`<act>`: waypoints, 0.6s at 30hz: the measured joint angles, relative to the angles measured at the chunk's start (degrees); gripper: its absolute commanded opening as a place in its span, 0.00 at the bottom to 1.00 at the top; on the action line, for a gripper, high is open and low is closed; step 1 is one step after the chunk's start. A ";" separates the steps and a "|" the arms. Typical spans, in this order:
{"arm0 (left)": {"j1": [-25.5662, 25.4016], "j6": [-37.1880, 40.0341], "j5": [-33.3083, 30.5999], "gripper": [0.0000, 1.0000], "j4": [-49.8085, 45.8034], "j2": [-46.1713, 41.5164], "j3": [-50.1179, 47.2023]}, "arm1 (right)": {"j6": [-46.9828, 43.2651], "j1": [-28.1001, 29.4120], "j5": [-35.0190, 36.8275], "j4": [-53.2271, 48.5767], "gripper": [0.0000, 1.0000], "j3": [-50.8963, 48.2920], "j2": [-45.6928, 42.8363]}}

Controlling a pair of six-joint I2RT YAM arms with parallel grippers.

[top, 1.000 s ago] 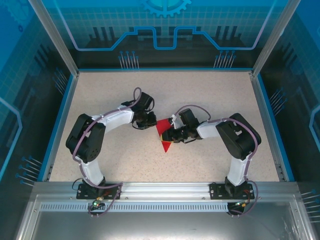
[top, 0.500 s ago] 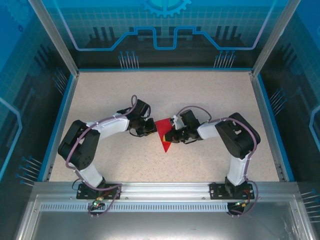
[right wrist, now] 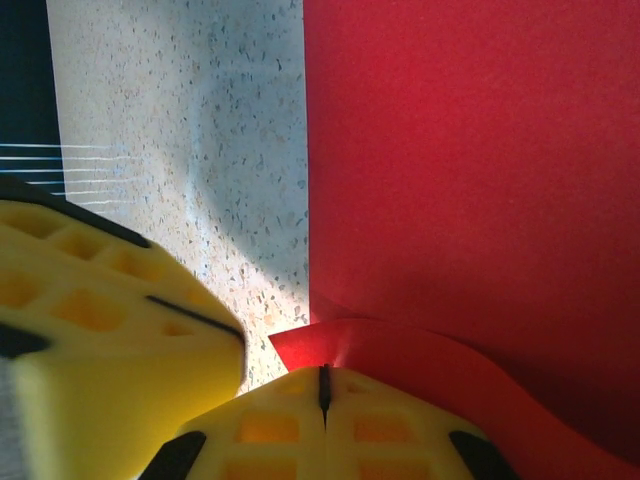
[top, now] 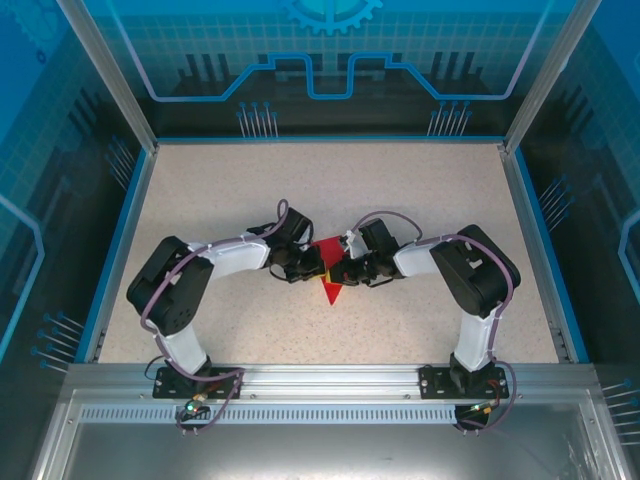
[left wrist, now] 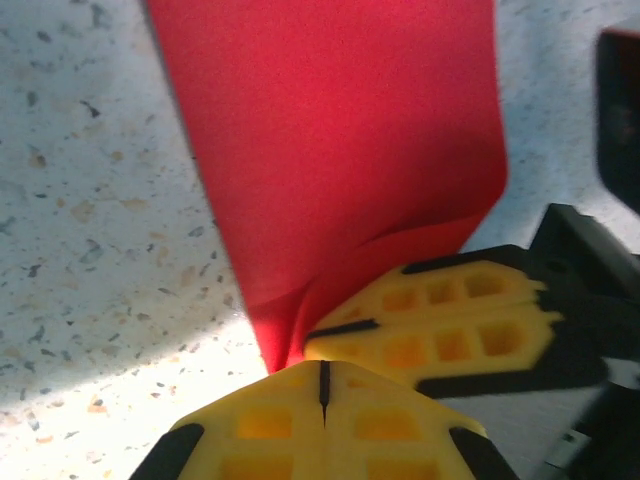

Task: Fold a paper plane with a square sheet of paper (pick it up from the middle)
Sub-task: Third fold the triangle at the center of the table.

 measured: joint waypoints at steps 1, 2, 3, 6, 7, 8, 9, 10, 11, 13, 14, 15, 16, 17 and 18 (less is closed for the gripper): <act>0.00 0.00 0.00 0.00 -0.17 0.26 0.00 | 0.00 0.00 0.00 -0.15 0.00 0.09 0.04; 0.00 0.00 0.00 0.00 -0.28 0.44 0.02 | 0.00 0.00 0.00 -0.26 0.00 0.11 0.04; 0.00 0.00 0.00 0.00 -0.28 0.57 0.09 | 0.00 0.00 0.00 -0.35 0.00 0.20 0.04; -0.11 0.00 0.02 0.00 -0.28 0.98 0.39 | 0.00 0.00 -0.02 -0.66 0.00 0.35 0.15; -0.20 0.00 0.02 0.00 -0.28 1.16 0.55 | 0.00 0.00 -0.02 -0.74 0.00 0.42 0.15; -0.22 -0.02 0.04 0.00 -0.26 1.40 0.72 | 0.00 0.00 -0.02 -0.81 0.00 0.44 0.15; -0.31 0.00 0.04 0.00 -0.22 1.57 0.81 | 0.00 0.00 -0.02 -0.90 0.00 0.46 0.15; -0.31 0.00 0.04 0.00 -0.22 1.77 0.92 | 0.00 0.00 -0.02 -0.92 0.00 0.46 0.15; -0.31 0.00 0.04 0.00 -0.22 1.90 0.96 | 0.00 0.00 -0.02 -0.92 0.00 0.46 0.15; -0.31 0.00 0.02 0.00 -0.20 2.38 1.25 | 0.00 0.00 -0.02 -0.94 0.00 0.46 0.15; -0.31 -0.02 0.02 0.00 -0.22 2.60 1.40 | 0.00 0.00 0.00 -0.94 0.00 0.46 0.15; -0.31 -0.02 0.02 0.00 -0.26 2.84 1.57 | 0.00 0.00 0.00 -0.96 0.00 0.46 0.15; -0.31 0.00 0.02 0.00 -0.33 2.97 1.68 | 0.00 0.00 0.02 -0.96 0.00 0.46 0.15; -0.31 0.00 -0.04 0.00 -0.44 3.04 1.79 | 0.00 0.00 0.04 -1.01 0.00 0.46 0.15; -0.31 0.00 -0.17 0.00 -0.57 3.15 1.90 | 0.00 0.00 0.04 -1.03 0.00 0.46 0.15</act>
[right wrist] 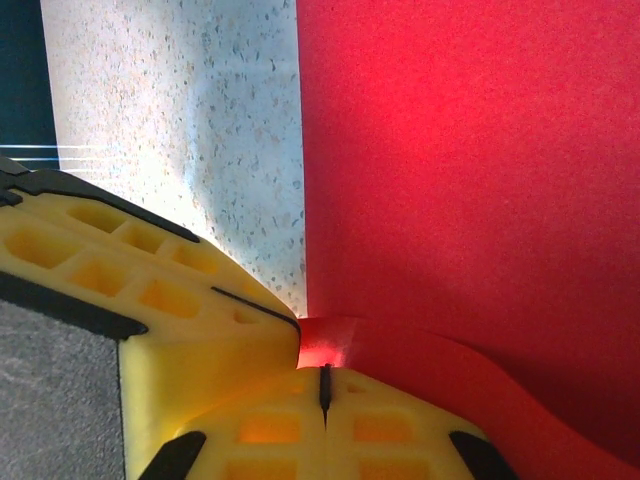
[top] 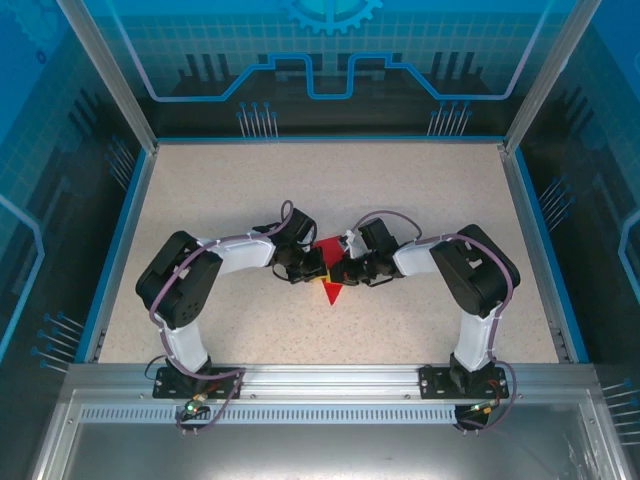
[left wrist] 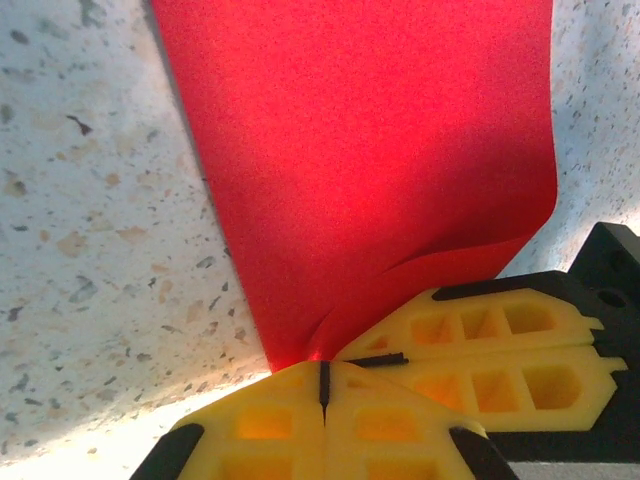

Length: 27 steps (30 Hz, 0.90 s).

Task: Fold a paper plane with a square sheet of paper (pick it up from the middle)
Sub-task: Third fold the triangle at the center of the table.

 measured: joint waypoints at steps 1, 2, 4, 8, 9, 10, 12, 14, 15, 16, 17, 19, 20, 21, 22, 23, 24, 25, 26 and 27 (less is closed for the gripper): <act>0.00 0.00 -0.35 0.00 -0.13 0.17 0.07 | 0.00 0.00 0.00 -0.04 0.00 0.07 0.00; 0.00 0.02 -0.81 0.00 -0.13 0.37 0.07 | 0.00 0.00 0.00 -0.15 0.00 0.11 0.00; 0.00 0.02 -1.79 0.00 -0.22 0.90 0.07 | -0.02 0.00 0.00 -0.42 0.00 0.26 0.00; -0.24 0.07 -2.47 0.00 -0.68 1.16 0.42 | -0.02 0.00 0.07 -0.61 0.00 0.37 0.00; -0.31 0.07 -2.67 0.00 -0.87 1.20 0.59 | -0.02 0.00 0.07 -0.61 0.00 0.37 0.00; -0.37 0.09 -2.82 0.00 -1.16 1.31 0.81 | -0.02 0.00 0.09 -0.63 0.00 0.37 0.00; -0.42 0.28 -2.82 0.00 -1.53 1.60 1.22 | -0.02 0.00 0.09 -0.85 0.00 0.50 0.00; -0.50 0.37 -2.91 0.00 -1.84 1.92 1.70 | -0.02 0.00 0.13 -1.03 0.00 0.59 0.00; -0.55 0.48 -3.06 0.00 -2.08 2.08 1.99 | -0.02 0.00 0.11 -1.05 0.00 0.59 0.00; -0.66 0.52 -3.32 0.00 -2.36 2.19 2.21 | -0.02 0.00 0.11 -1.03 0.00 0.59 -0.02; -0.72 0.72 -3.48 0.00 -2.64 2.23 2.40 | 0.00 -0.02 0.11 -1.03 0.00 0.59 -0.02; -0.87 1.33 -3.91 0.00 -3.28 2.47 2.89 | 0.02 -0.07 0.15 -0.98 0.00 0.50 -0.24; -1.01 1.51 -4.09 0.00 -3.50 2.67 3.13 | 0.02 -0.13 0.20 -0.81 0.00 0.24 -0.44; -1.18 1.62 -4.26 0.00 -3.69 2.84 3.41 | 0.07 -0.31 0.22 -0.72 0.00 -0.09 -0.74; -1.42 1.84 -4.55 0.00 -4.02 3.02 3.72 | 0.24 -0.61 0.31 -0.76 0.00 -0.63 -1.29; -1.60 1.99 -4.76 0.00 -4.11 3.08 3.89 | 0.28 -0.98 0.33 -0.81 0.00 -1.16 -1.86; -1.79 2.10 -5.18 0.00 -4.28 3.08 4.00 | 0.44 -1.49 0.35 -0.96 0.00 -1.75 -2.51; -1.90 2.43 -5.46 0.00 -4.42 3.08 4.07 | 0.50 -1.99 0.57 -1.36 0.00 -2.25 -3.26; -1.99 2.60 -5.64 0.00 -4.48 3.08 4.13 | 0.66 -2.43 0.90 -1.99 0.00 -2.60 -3.93; -2.01 2.93 -5.81 0.00 -4.63 3.08 4.20 | 0.66 -2.82 1.40 -2.60 0.00 -2.80 -4.61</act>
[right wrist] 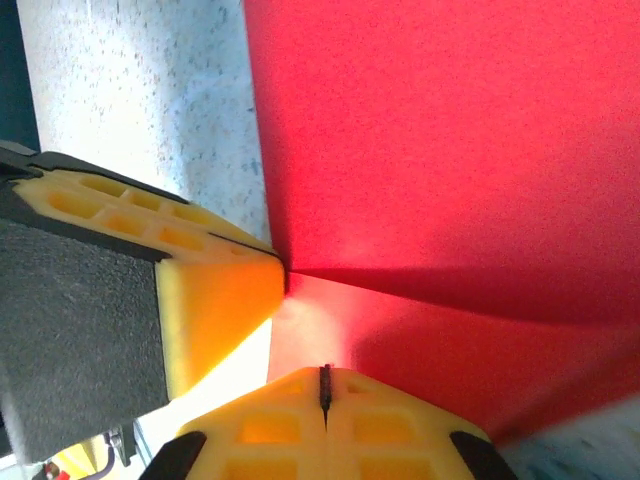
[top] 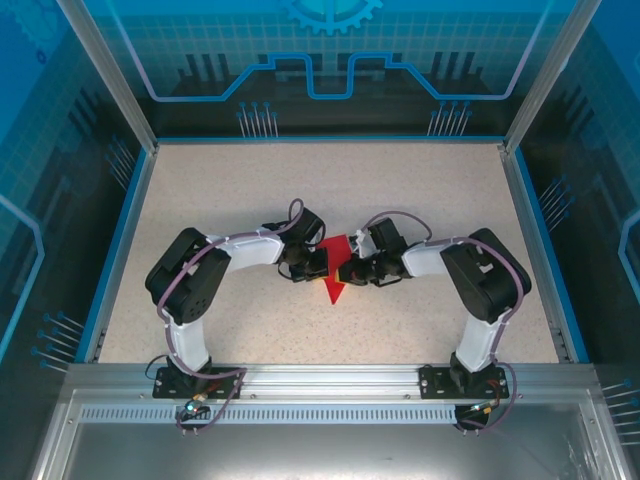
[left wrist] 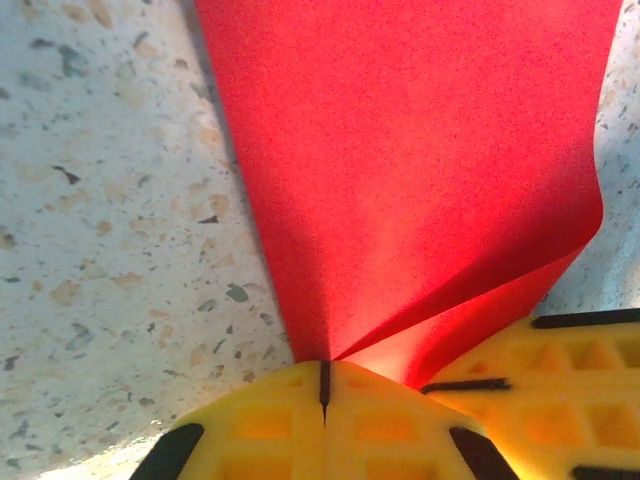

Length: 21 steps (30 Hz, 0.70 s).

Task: Fold a paper plane with a square sheet of paper (pick it up from the middle)
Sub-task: Third fold the triangle at the center of the table.

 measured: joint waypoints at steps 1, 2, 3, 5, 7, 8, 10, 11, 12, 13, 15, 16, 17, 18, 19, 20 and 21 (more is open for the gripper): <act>-0.09 0.15 -0.13 0.00 -0.11 0.04 0.13 | 0.00 -0.37 0.48 -0.74 0.00 -0.02 -0.63; -0.13 0.20 -0.26 0.00 -0.28 0.11 0.28 | -0.04 -0.55 1.11 -1.18 0.00 -0.02 -1.07; -0.15 0.33 -0.39 0.00 -0.48 0.17 0.42 | -0.04 -0.59 1.73 -1.70 0.00 -0.02 -1.44; -0.20 0.44 -0.44 0.00 -0.76 0.33 0.70 | -0.22 -0.61 2.78 -2.67 0.00 0.00 -1.62; -0.24 0.44 -0.52 0.00 -1.14 0.44 0.92 | -0.31 -0.61 3.63 -3.65 0.00 -0.02 -1.62; -0.24 0.44 -0.59 0.00 -1.25 0.48 1.03 | -0.44 -0.63 3.96 -3.93 0.00 0.02 -1.62; -0.24 0.44 -0.63 0.00 -1.62 0.66 1.33 | -0.52 -0.61 4.39 -4.59 0.00 0.33 -1.62; -0.24 0.46 -0.66 0.00 -1.75 0.74 1.42 | -0.66 -0.61 4.57 -5.14 0.00 0.68 -1.49; -0.26 0.46 -0.66 0.00 -1.90 0.74 1.51 | -0.76 -0.63 4.81 -5.79 0.00 1.20 -1.27; -0.31 0.48 -0.74 0.00 -2.08 0.79 1.64 | -0.92 -0.61 5.03 -6.36 0.00 1.77 -0.94; -0.46 0.59 -1.16 0.00 -2.58 0.92 1.95 | -1.07 -0.66 5.20 -7.04 0.00 2.36 -0.57; -0.57 0.61 -1.51 0.00 -2.93 1.01 2.25 | -1.07 -0.68 5.31 -7.28 0.00 2.47 -0.55; -0.57 0.63 -1.70 0.00 -3.23 1.09 2.49 | -1.07 -0.68 5.46 -7.37 0.00 2.51 -0.55; -0.66 0.63 -1.92 0.00 -3.54 1.18 2.69 | -1.03 -0.72 5.64 -7.43 0.00 2.56 -0.55; -0.74 0.66 -2.08 0.00 -3.91 1.31 2.93 | -0.79 -0.79 5.75 -7.41 0.00 2.56 -0.55; -0.85 0.68 -2.23 0.00 -4.20 1.46 3.21 | -0.42 -0.90 5.90 -7.37 0.00 2.56 -0.57; -0.87 0.83 -2.45 0.00 -4.50 1.57 3.48 | 0.00 -1.03 6.10 -7.21 0.00 2.56 -0.66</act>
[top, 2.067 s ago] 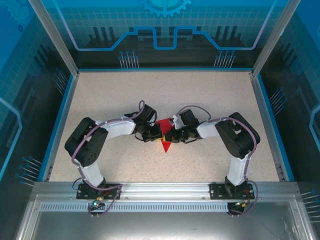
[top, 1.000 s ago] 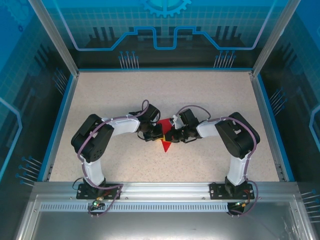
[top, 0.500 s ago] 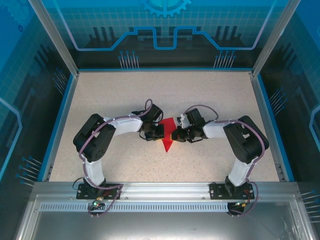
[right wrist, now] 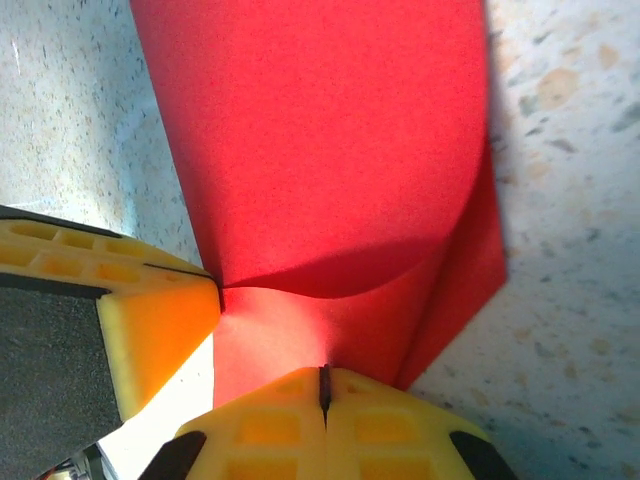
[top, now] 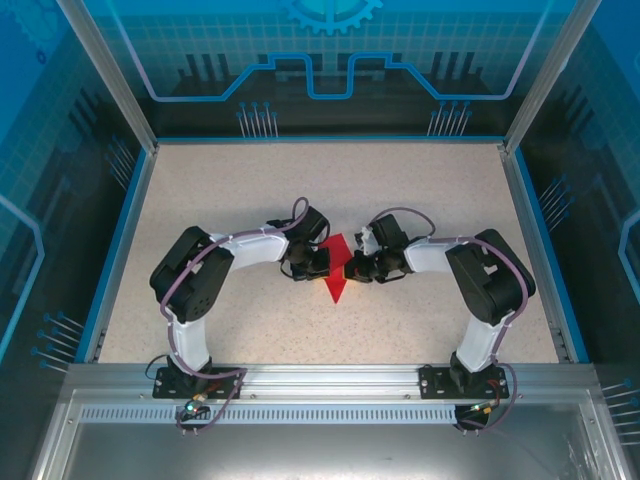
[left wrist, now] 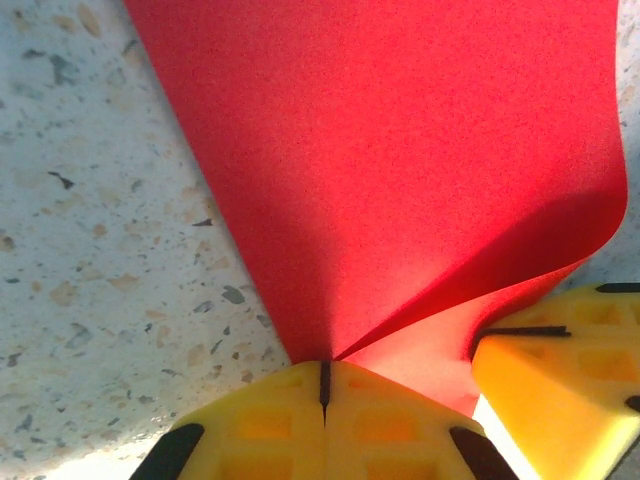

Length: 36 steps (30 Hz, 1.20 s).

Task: Fold a paper plane with a square sheet of paper (pick it up from the middle)
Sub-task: Third fold the triangle at the center of the table.

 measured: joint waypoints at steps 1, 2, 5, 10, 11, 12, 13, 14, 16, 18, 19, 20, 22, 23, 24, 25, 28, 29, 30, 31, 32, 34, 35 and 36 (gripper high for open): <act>-0.07 0.24 -0.15 0.00 -0.17 0.11 0.17 | 0.35 -0.22 0.35 0.04 0.00 -0.04 -0.24; -0.13 0.31 -0.33 0.00 -0.35 0.15 0.28 | 0.66 -0.39 0.83 0.04 0.00 -0.20 -0.70; -0.39 0.74 -0.74 0.00 -0.87 0.31 0.68 | 1.20 -0.83 2.08 0.04 0.00 -0.42 -3.06; -0.72 0.83 -1.46 0.00 -1.42 0.46 1.09 | 0.83 0.66 2.03 -0.22 0.00 2.40 -3.93; -0.76 0.83 -1.62 0.00 -1.55 0.46 1.16 | 0.74 0.92 2.03 -0.20 0.00 3.13 -3.41; -0.76 0.83 -1.73 0.00 -1.62 0.48 1.25 | 0.63 1.18 1.88 -0.09 0.00 3.89 -2.58; -0.81 0.83 -1.86 0.00 -1.64 0.50 1.27 | 0.59 1.29 1.84 0.04 0.00 4.39 -1.64; -0.81 0.83 -1.90 0.00 -1.64 0.50 1.27 | 0.59 1.31 1.84 0.02 0.00 4.61 -0.90; -0.87 0.83 -2.05 0.00 -1.66 0.50 1.27 | 0.46 1.29 1.88 -0.11 0.00 4.63 0.57; -0.92 0.83 -2.10 0.00 -1.77 0.50 1.31 | 0.42 1.27 1.88 -0.26 0.00 4.63 1.84; -0.92 0.83 -2.14 0.00 -1.79 0.50 1.31 | 0.39 1.20 1.92 -0.37 0.00 4.63 2.34; -0.94 0.83 -2.21 0.00 -1.81 0.50 1.33 | 0.37 1.14 1.92 -0.48 0.00 4.63 2.67; -1.01 0.81 -2.47 0.00 -1.88 0.50 1.36 | 0.17 0.70 1.88 -0.61 0.00 4.61 2.93; -1.03 0.83 -2.51 0.00 -1.88 0.50 1.36 | 0.00 0.35 1.88 -0.61 0.00 4.57 2.93; -1.07 0.83 -2.56 0.00 -1.95 0.50 1.36 | -0.02 -0.13 1.88 -0.59 0.00 4.57 2.93; -1.09 0.81 -2.62 0.00 -1.97 0.50 1.36 | -0.04 -0.83 1.88 -0.61 0.00 4.55 2.93; -1.14 0.83 -2.73 0.00 -1.95 0.50 1.36 | -0.11 -3.37 1.77 -0.24 0.00 4.11 2.93; -1.14 0.81 -2.78 0.00 -1.95 0.50 1.36 | -0.15 -4.07 1.40 -0.09 0.00 3.89 2.93; -1.14 0.81 -2.78 0.00 -1.88 0.52 1.33 | -0.20 -4.52 1.25 -0.17 0.00 3.85 2.91; -1.14 0.83 -2.78 0.00 -1.79 0.50 1.29 | -0.26 -4.74 1.38 -0.31 0.00 3.85 2.75; -1.14 0.83 -2.78 0.00 -1.79 0.52 1.29 | -0.35 -4.81 1.75 -0.61 0.00 3.85 2.49; -1.14 0.83 -2.75 0.00 -1.79 0.50 1.29 | -0.66 -4.87 3.98 -2.32 0.00 3.87 1.01; -1.14 0.83 -2.75 0.00 -1.77 0.52 1.29 | -0.90 -4.90 5.07 -3.32 0.00 3.87 -0.07; -1.14 0.83 -2.75 0.00 -1.77 0.52 1.29 | -1.05 -4.83 6.10 -4.42 0.00 3.87 -1.60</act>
